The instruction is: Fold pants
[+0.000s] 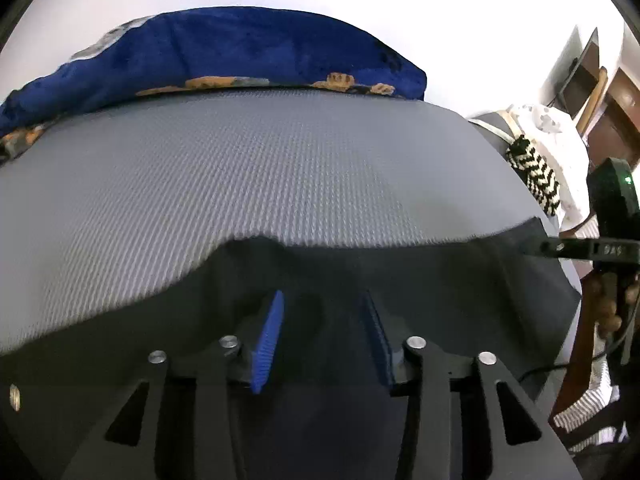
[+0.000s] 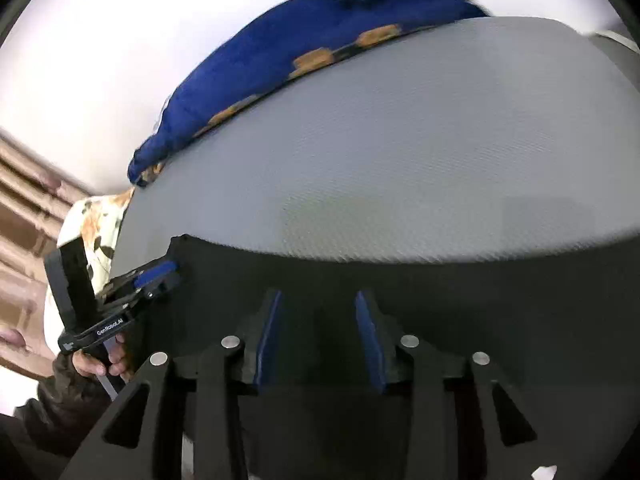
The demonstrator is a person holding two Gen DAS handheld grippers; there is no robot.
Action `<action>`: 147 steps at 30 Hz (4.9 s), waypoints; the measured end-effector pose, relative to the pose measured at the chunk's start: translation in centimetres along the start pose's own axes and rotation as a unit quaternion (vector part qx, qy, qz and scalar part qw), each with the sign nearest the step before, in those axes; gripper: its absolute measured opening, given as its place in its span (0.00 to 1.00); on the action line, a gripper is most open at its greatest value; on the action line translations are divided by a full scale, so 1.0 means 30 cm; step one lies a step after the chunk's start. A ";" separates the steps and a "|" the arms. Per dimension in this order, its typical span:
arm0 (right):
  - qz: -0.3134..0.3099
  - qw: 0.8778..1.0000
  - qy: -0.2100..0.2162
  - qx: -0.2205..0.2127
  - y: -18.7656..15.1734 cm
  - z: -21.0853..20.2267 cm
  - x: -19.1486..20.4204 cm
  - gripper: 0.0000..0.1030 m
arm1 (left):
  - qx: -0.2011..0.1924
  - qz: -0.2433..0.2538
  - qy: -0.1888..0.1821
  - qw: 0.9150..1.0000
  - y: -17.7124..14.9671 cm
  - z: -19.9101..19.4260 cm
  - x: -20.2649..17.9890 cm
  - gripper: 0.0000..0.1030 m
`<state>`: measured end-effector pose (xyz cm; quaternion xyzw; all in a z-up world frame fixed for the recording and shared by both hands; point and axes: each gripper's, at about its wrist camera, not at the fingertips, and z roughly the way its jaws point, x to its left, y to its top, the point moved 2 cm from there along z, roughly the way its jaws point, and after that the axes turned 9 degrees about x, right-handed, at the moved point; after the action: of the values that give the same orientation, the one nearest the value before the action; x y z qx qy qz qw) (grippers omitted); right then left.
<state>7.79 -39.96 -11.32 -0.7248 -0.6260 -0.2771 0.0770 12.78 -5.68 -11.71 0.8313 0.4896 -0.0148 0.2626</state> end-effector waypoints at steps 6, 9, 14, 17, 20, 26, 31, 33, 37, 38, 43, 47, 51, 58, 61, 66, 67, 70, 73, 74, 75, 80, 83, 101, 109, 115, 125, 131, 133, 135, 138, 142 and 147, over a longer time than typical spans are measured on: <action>0.088 0.996 -0.006 -0.019 -0.187 -0.206 -0.236 0.38 | 0.014 -0.016 0.006 1.000 -0.171 -0.060 -0.046 0.44; 0.128 0.991 -0.013 -0.027 -0.280 -0.286 -0.347 0.39 | 0.020 -0.025 0.020 0.999 -0.247 -0.080 -0.061 0.44; 0.180 0.982 -0.026 -0.057 -0.403 -0.358 -0.485 0.39 | 0.022 -0.031 0.022 0.999 -0.304 -0.086 -0.100 0.44; 0.168 0.985 -0.006 -0.050 -0.427 -0.343 -0.482 0.39 | 0.031 -0.027 0.011 0.999 -0.302 -0.067 -0.152 0.44; 0.150 0.988 0.026 -0.022 -0.442 -0.292 -0.481 0.35 | 0.033 0.003 0.001 0.999 -0.298 -0.059 -0.235 0.44; 0.177 0.980 -0.060 -0.073 -0.388 -0.340 -0.648 0.13 | 0.048 0.036 -0.003 0.998 -0.274 -0.012 -0.343 0.45; 0.181 0.979 -0.043 -0.088 -0.346 -0.418 -0.712 0.47 | 0.060 0.050 -0.013 0.997 -0.257 0.020 -0.409 0.45; 0.183 0.980 -0.015 -0.081 -0.349 -0.438 -0.752 0.51 | 0.065 0.050 -0.018 0.996 -0.250 0.032 -0.428 0.45; 0.194 0.979 0.045 -0.047 -0.381 -0.430 -0.852 0.50 | 0.076 0.053 -0.022 0.995 -0.238 0.056 -0.459 0.46; 0.193 0.978 0.068 -0.045 -0.387 -0.425 -0.864 0.50 | 0.078 0.053 -0.023 0.995 -0.236 0.063 -0.464 0.46; 0.180 0.972 0.147 -0.038 -0.382 -0.377 -0.881 0.39 | 0.083 0.054 -0.017 0.995 -0.226 0.086 -0.474 0.46; 0.170 0.968 0.175 -0.054 -0.335 -0.331 -0.868 0.31 | 0.080 0.047 -0.019 0.996 -0.222 0.093 -0.472 0.47; 0.185 0.965 0.179 -0.055 -0.306 -0.283 -0.860 0.10 | 0.073 0.037 -0.023 0.996 -0.224 0.094 -0.475 0.50; 0.176 0.967 0.166 -0.076 -0.253 -0.345 -0.675 0.09 | 0.061 -0.025 -0.053 0.996 -0.211 0.031 -0.390 0.50; 0.144 0.973 0.166 -0.066 -0.202 -0.340 -0.518 0.09 | 0.038 -0.048 -0.050 0.997 -0.205 -0.039 -0.320 0.50; 0.087 0.980 0.175 -0.038 -0.085 -0.245 -0.235 0.09 | 0.003 -0.069 -0.023 0.997 -0.213 -0.163 -0.196 0.50; 0.071 0.981 0.178 -0.026 -0.058 -0.204 -0.162 0.09 | -0.001 -0.075 -0.015 0.997 -0.221 -0.189 -0.165 0.51; 0.046 0.980 0.195 -0.002 -0.009 -0.101 -0.006 0.09 | -0.012 -0.096 -0.002 0.995 -0.242 -0.259 -0.081 0.51; 0.005 0.980 0.195 0.030 0.024 0.029 0.179 0.09 | -0.025 -0.113 0.005 0.993 -0.270 -0.331 0.001 0.51; -0.005 0.981 0.192 0.038 0.027 0.061 0.221 0.09 | -0.029 -0.118 0.007 0.993 -0.275 -0.345 0.017 0.51; -0.016 0.980 0.191 0.050 0.024 0.105 0.270 0.09 | -0.034 -0.124 0.007 0.992 -0.287 -0.363 0.040 0.51; -0.085 0.976 0.160 0.124 -0.071 0.301 0.466 0.09 | -0.042 -0.149 -0.005 0.988 -0.330 -0.399 0.112 0.51; -0.118 0.974 0.128 0.144 -0.134 0.379 0.533 0.09 | -0.043 -0.150 -0.015 0.988 -0.335 -0.397 0.120 0.51; -0.061 0.988 0.124 0.070 -0.167 0.164 0.372 0.47 | 0.068 -0.205 -0.212 0.953 -0.319 -0.231 0.036 0.50; -0.005 0.989 0.140 0.045 -0.200 0.131 0.239 0.47 | 0.141 -0.248 -0.204 0.937 -0.338 -0.123 0.018 0.50; 0.005 0.988 0.146 0.054 -0.212 0.165 0.221 0.47 | 0.155 -0.282 -0.181 0.929 -0.347 -0.084 0.028 0.50; 0.009 0.989 0.134 0.056 -0.224 0.191 0.202 0.47 | 0.145 -0.235 -0.135 0.952 -0.298 -0.062 -0.033 0.05; -0.021 0.994 0.093 0.061 -0.236 0.220 0.225 0.45 | 0.150 -0.207 -0.103 0.961 -0.333 -0.046 -0.026 0.06; -0.026 0.994 0.082 0.061 -0.237 0.229 0.231 0.45 | 0.142 -0.188 -0.094 0.967 -0.329 -0.050 -0.040 0.10; -0.035 0.995 0.073 0.065 -0.234 0.225 0.240 0.45 | 0.140 -0.158 -0.070 0.975 -0.312 -0.065 -0.066 0.15; -0.049 0.996 0.051 0.046 -0.215 0.193 0.254 0.47 | 0.111 -0.111 -0.020 0.987 -0.276 -0.117 -0.089 0.22; -0.097 0.994 -0.043 -0.025 -0.146 0.131 0.277 0.47 | 0.039 -0.082 -0.002 0.996 -0.195 -0.164 -0.106 0.30; -0.125 0.984 -0.122 -0.045 -0.044 0.145 0.261 0.47 | -0.004 -0.027 -0.026 0.999 -0.042 -0.102 -0.172 0.35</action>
<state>8.36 -30.93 -11.35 -0.6722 -0.7032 -0.2216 -0.0675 8.34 -7.98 -8.16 0.8161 0.5047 -0.0417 0.2785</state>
